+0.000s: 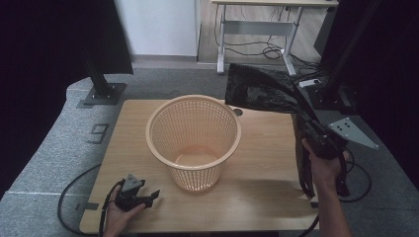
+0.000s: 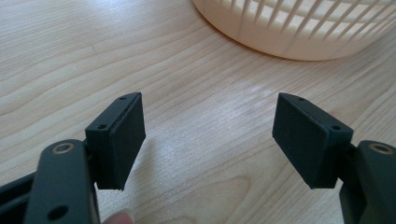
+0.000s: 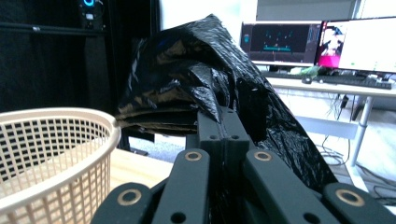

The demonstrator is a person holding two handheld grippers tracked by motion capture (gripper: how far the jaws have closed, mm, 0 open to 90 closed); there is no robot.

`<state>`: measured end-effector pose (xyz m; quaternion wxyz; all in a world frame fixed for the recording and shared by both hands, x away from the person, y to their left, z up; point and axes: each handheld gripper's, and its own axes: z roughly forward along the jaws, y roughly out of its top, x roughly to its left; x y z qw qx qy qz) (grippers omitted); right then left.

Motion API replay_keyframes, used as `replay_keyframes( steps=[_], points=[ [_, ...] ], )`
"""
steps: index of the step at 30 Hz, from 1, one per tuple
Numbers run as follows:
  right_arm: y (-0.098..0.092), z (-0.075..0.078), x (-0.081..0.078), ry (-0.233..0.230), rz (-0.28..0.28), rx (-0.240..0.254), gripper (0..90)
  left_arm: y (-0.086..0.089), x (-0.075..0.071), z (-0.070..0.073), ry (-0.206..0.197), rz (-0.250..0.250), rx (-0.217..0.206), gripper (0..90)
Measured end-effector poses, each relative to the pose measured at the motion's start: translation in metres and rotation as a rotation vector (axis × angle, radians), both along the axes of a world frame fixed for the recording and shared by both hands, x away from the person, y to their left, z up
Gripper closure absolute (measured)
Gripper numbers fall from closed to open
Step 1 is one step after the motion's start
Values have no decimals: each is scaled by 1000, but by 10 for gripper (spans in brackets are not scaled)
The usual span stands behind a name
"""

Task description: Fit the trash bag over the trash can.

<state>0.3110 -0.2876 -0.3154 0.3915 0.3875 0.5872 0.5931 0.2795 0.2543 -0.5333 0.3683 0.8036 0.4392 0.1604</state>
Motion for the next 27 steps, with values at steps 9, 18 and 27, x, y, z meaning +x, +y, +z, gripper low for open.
replay_keyframes(
  steps=[9, 18, 27],
  points=[
    [19, 10, -9, -27, 82, -26, 883, -1, 0, 0, 0, -3, 6, 251],
    [54, -10, 0, 30, 176, -67, 882, 0, 0, 0, -2, -1, 4, 251],
    [80, -27, 4, 77, 256, -100, 873, -1, 0, -1, -1, -5, 8, 251]
  ],
)
